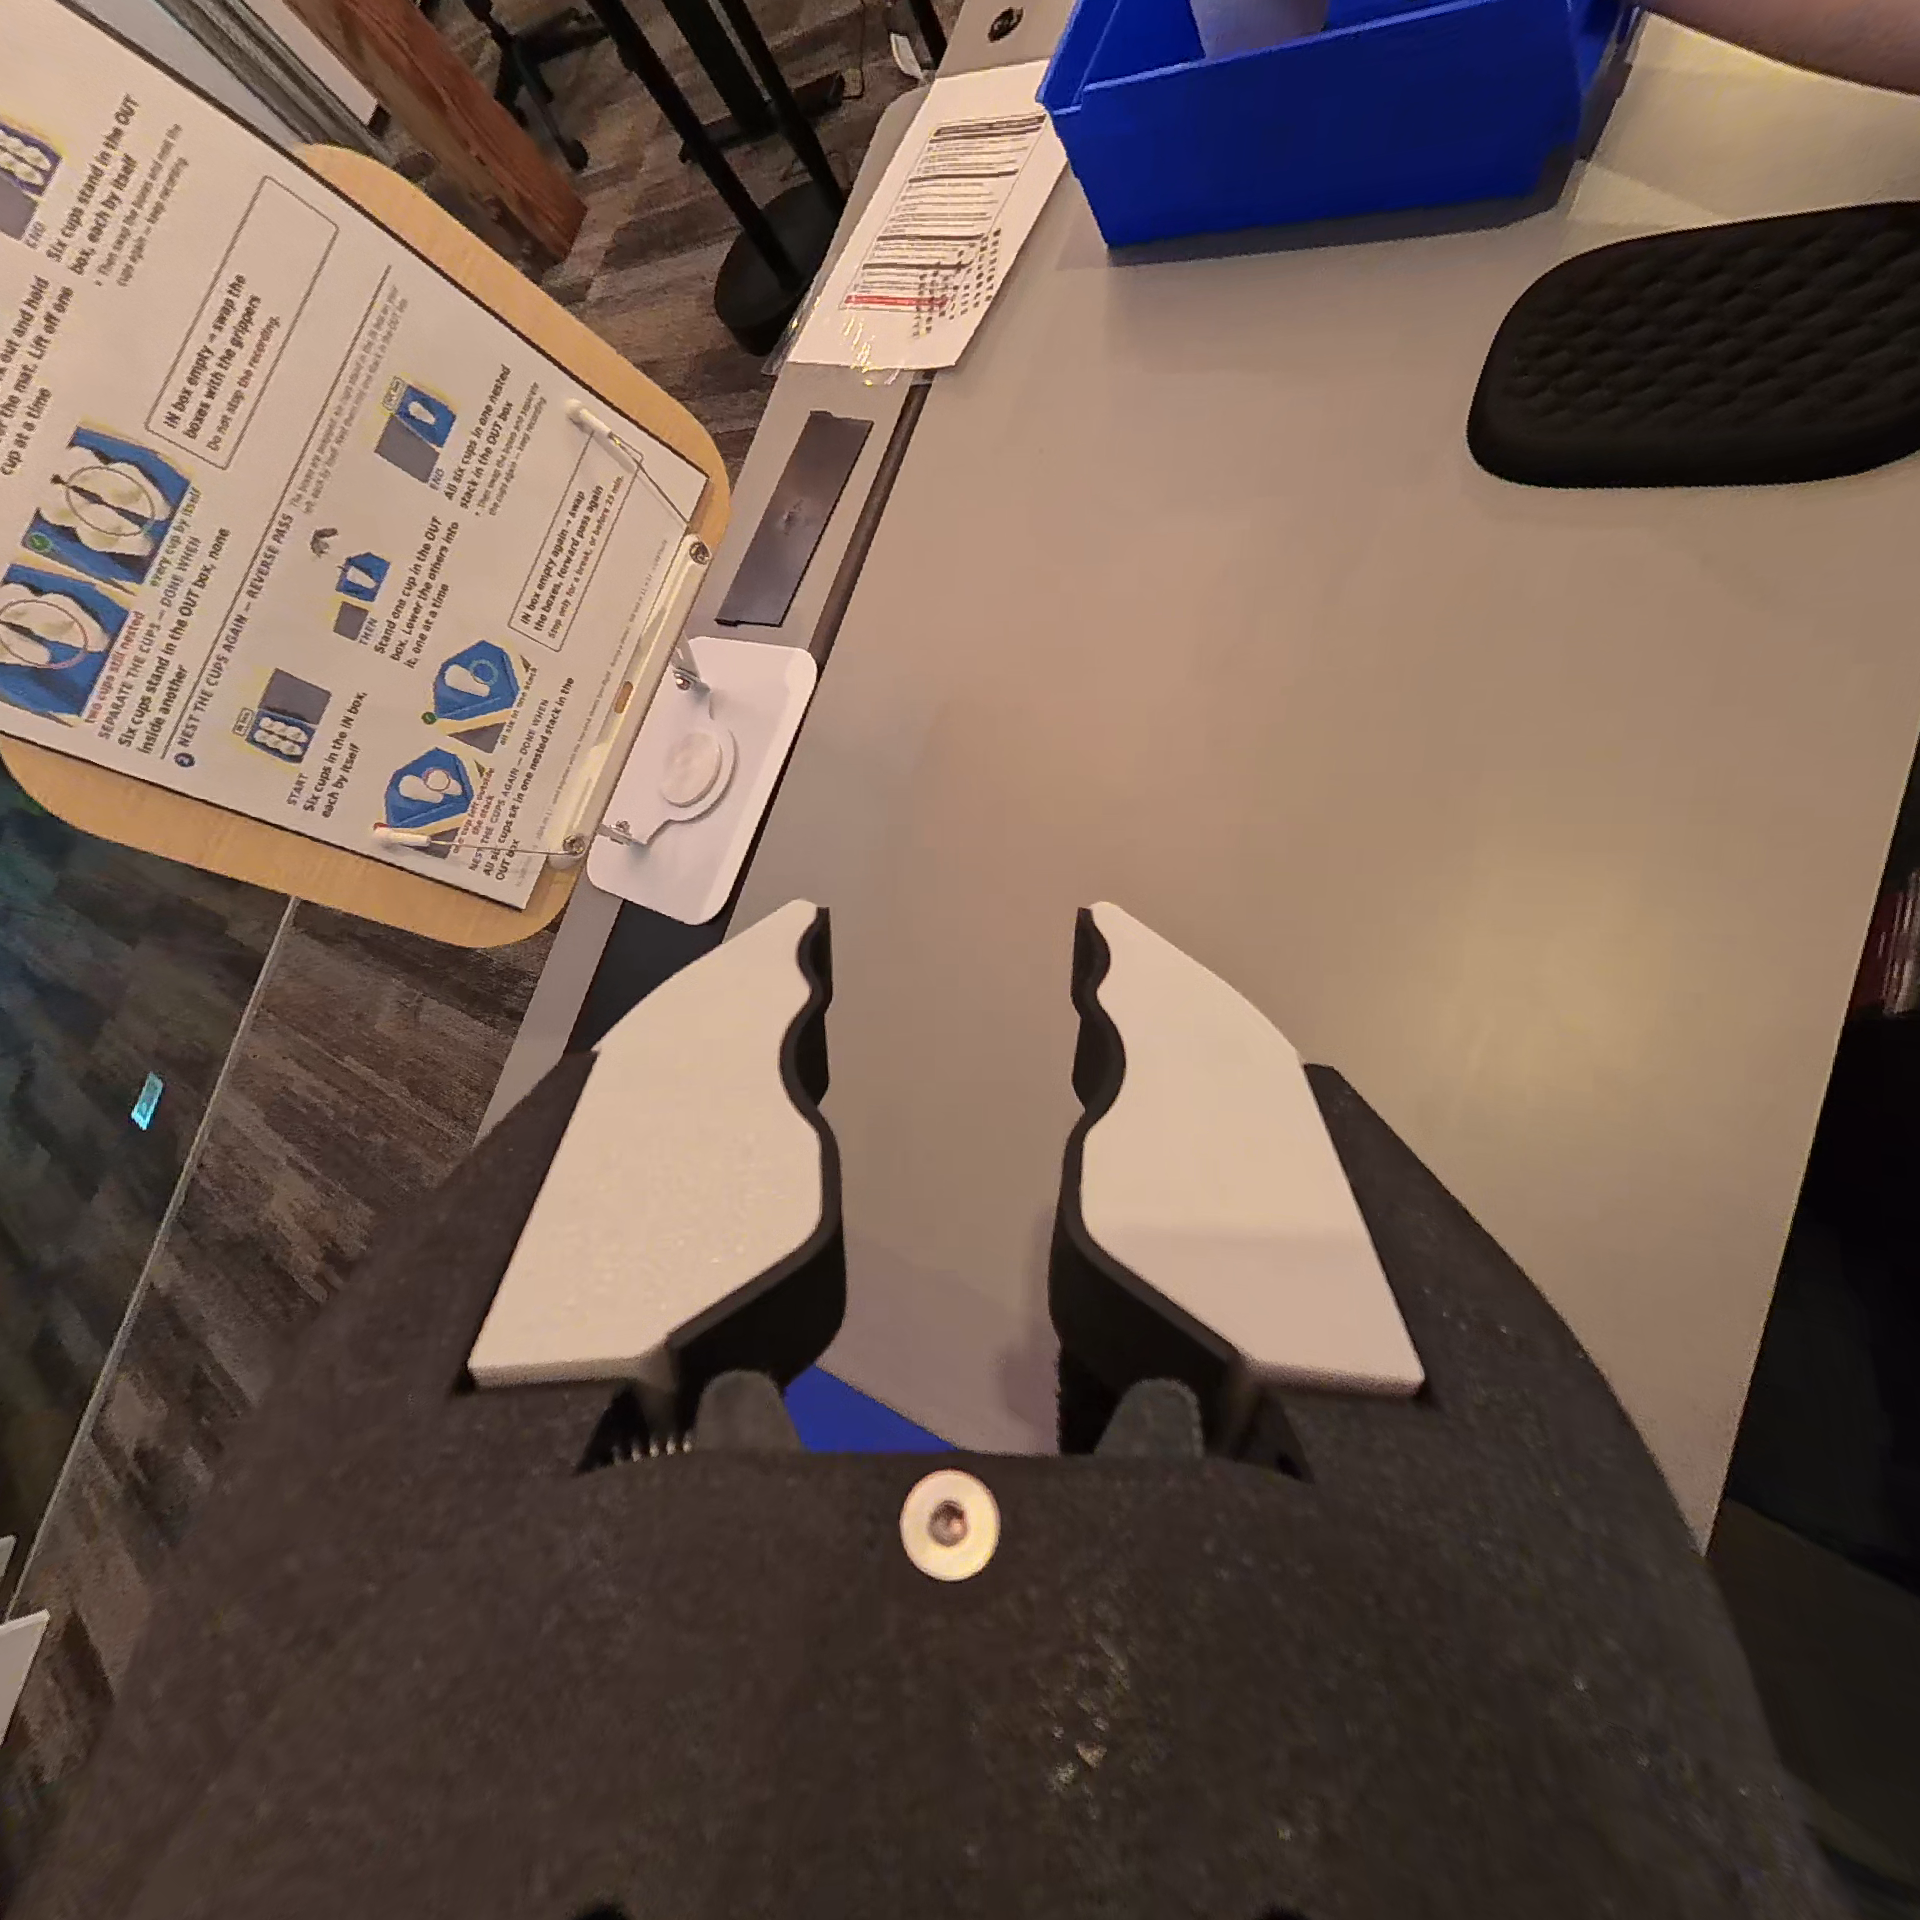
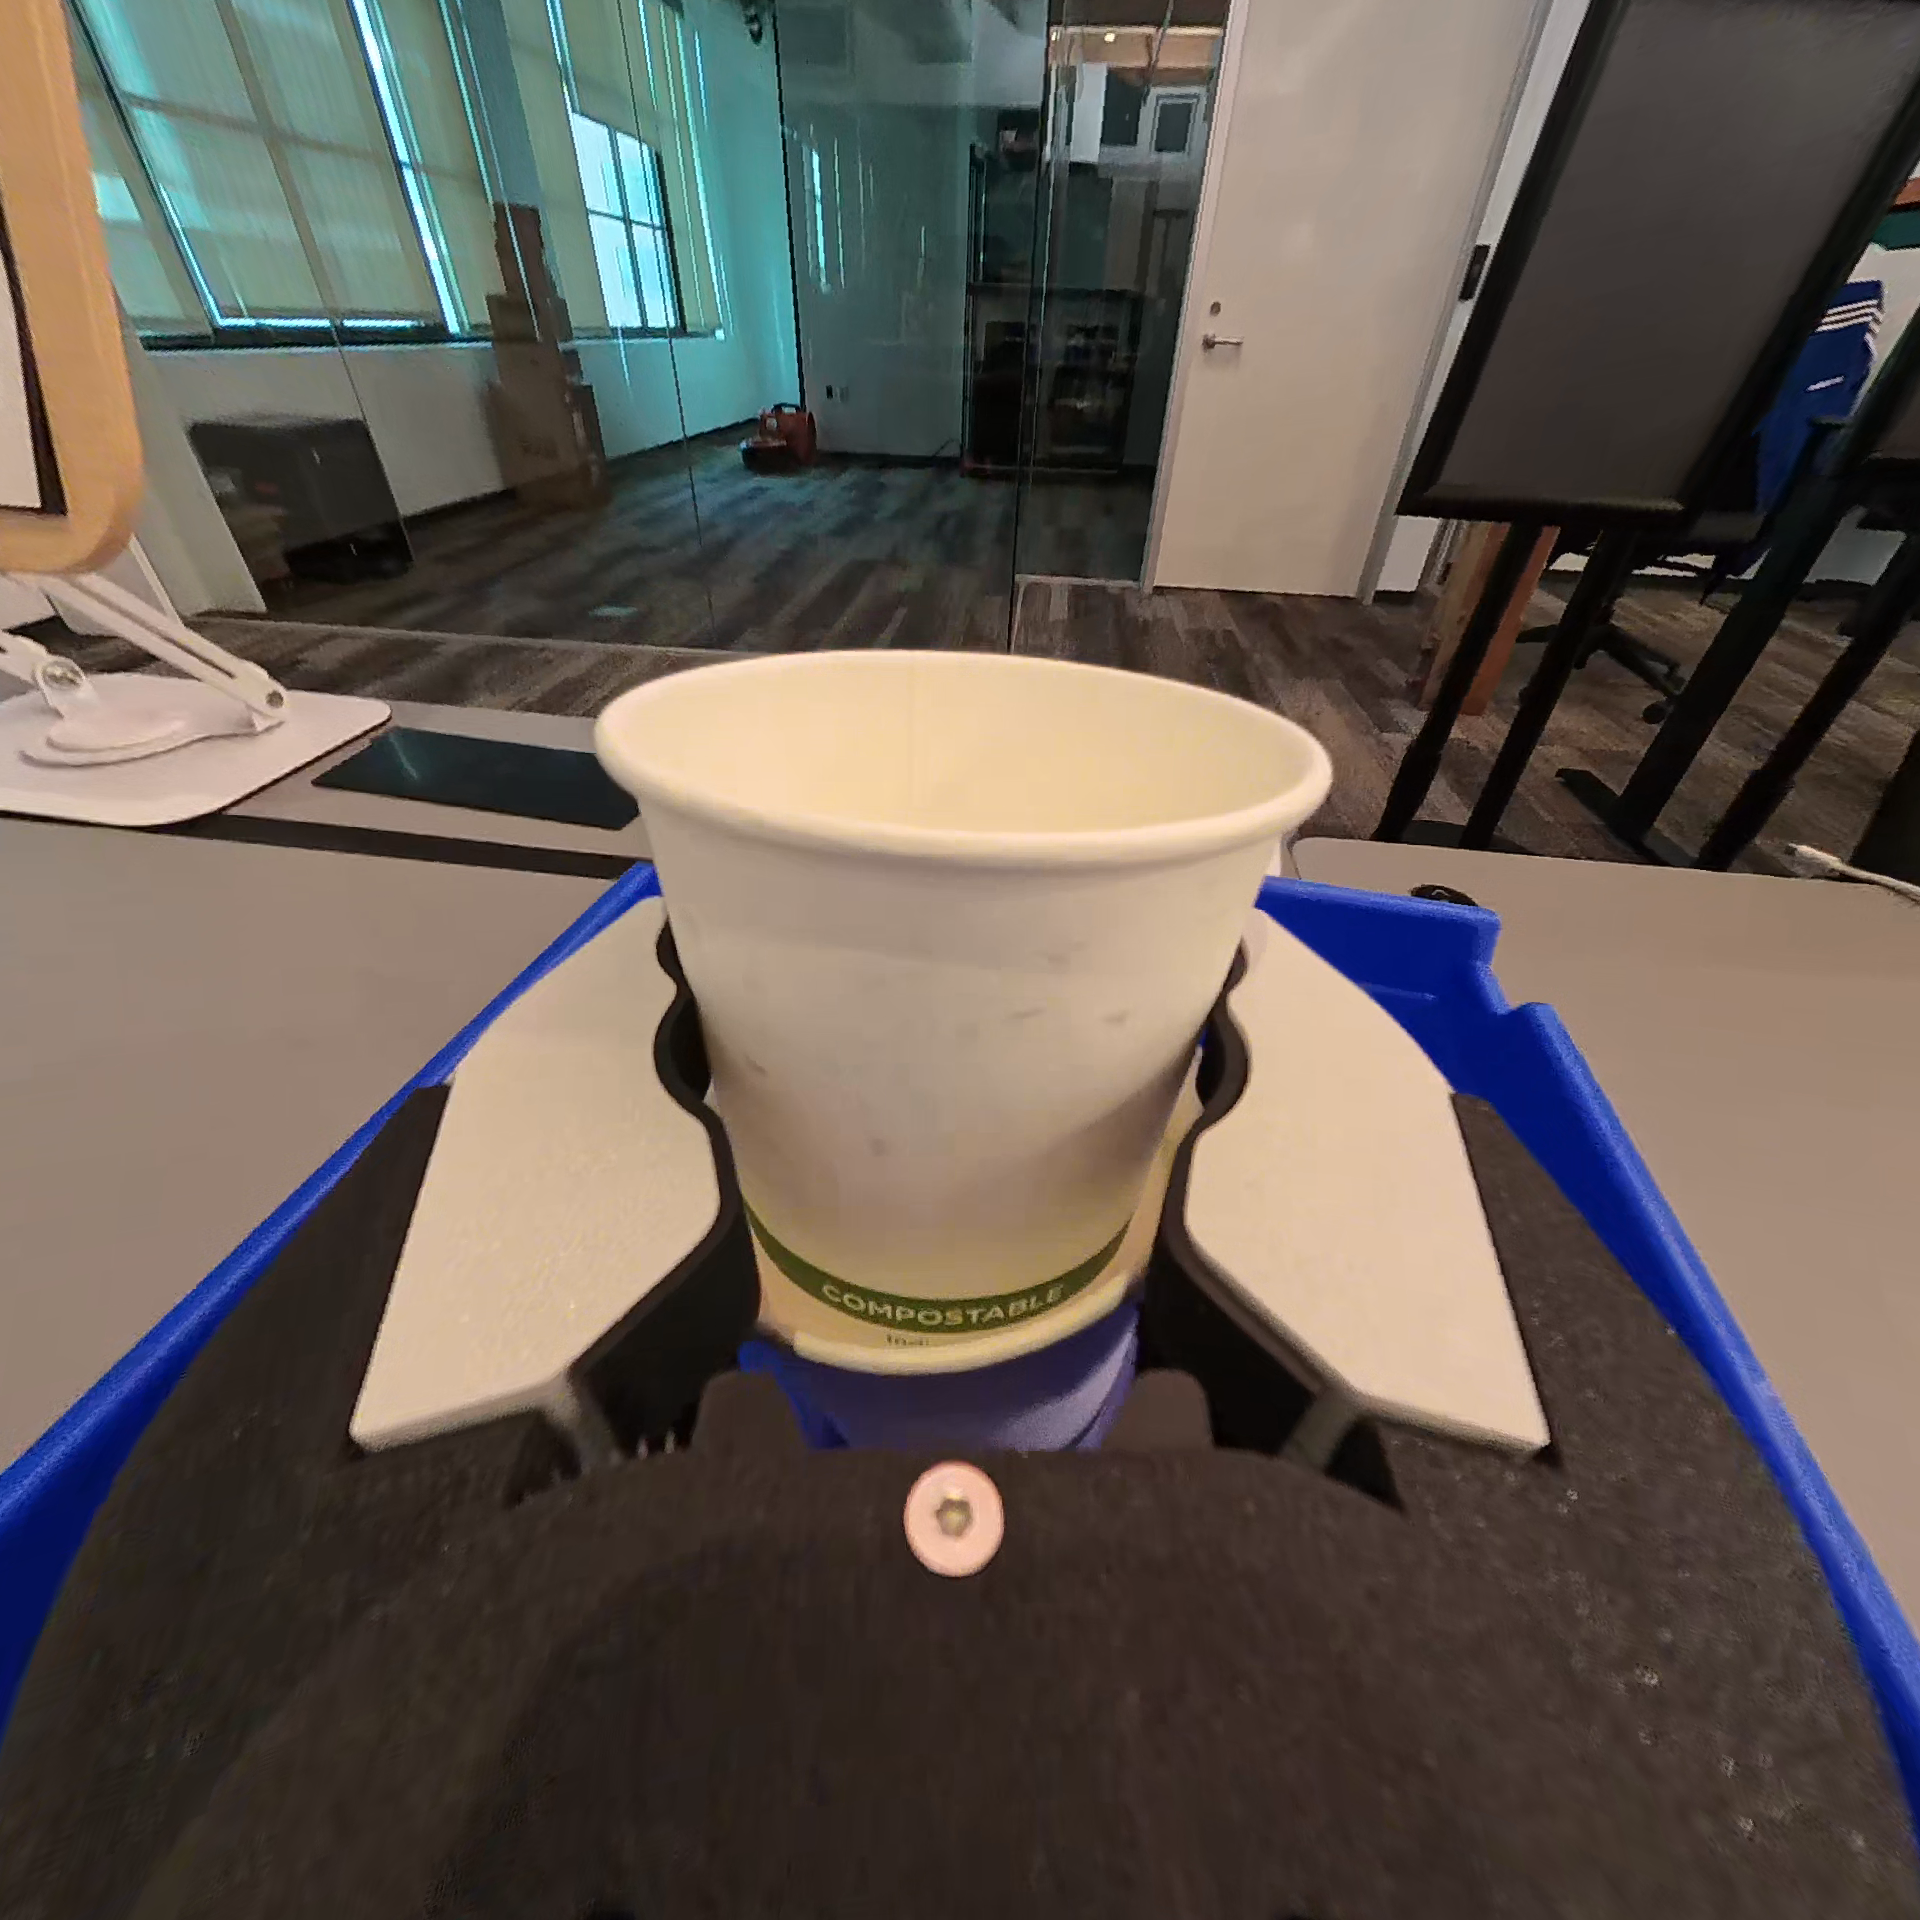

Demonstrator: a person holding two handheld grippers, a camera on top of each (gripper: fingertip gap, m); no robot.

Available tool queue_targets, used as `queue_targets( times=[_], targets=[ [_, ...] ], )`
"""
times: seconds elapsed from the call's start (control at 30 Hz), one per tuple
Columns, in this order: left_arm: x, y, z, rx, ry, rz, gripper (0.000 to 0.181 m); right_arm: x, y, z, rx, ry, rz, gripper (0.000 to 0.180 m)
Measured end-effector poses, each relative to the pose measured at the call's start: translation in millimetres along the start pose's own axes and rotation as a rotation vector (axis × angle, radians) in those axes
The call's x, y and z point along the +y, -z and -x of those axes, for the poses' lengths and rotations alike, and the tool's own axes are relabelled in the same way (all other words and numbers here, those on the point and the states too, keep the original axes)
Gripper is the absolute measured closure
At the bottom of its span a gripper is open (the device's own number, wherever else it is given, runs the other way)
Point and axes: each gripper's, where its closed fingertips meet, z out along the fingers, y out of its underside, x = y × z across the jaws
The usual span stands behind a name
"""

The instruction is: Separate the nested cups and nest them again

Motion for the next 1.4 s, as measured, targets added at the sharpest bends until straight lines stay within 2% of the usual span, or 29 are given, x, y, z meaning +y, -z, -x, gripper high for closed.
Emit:
queue_targets(
  times=[0.3,0.47,0.57,0.7,0.8,0.97,1.13,1.23,1.4],
  targets=[
    [-1.8,-6.8,-3.8,0.025,-0.013,0.011,0.137,3.3,2.1,4.3,-0.011,0.037,0.058,0.086],
    [0.4,-3.6,-2.8,0.02,-0.013,0.01,0.137,6.9,13.1,-1.1,-0.004,0.021,0.124,0.073],
    [5.7,3.4,3.0,0.001,0.002,0.005,0.137,-6.1,26.7,-7.3,0.03,0.043,0.089,0.065],
    [27.1,14.3,19.2,-0.042,0.042,0.033,0.137,-32.0,44.1,-13.9,0.054,0.056,0.049,0.065],
    [64.4,23.9,41.8,-0.099,0.081,0.11,0.137,-61.2,54.9,-1.0,0.023,0.107,0.021,0.066],
    [172.5,31.2,84.5,-0.181,0.129,0.367,0.141,-105.4,66.3,65.1,-0.146,0.242,-0.002,0.072],
    [276.0,2.1,85.5,-0.045,0.188,0.609,0.141,-110.8,67.6,154.4,-0.381,0.336,0.075,0.073],
    [309.5,-14.4,81.6,0.013,0.154,0.711,0.144,-112.1,68.9,195.6,-0.465,0.391,0.075,0.073],
    [333.9,-28.8,74.7,0.085,0.165,0.784,0.146,-117.0,76.1,234.1,-0.564,0.39,0.057,0.073]
  ],
)
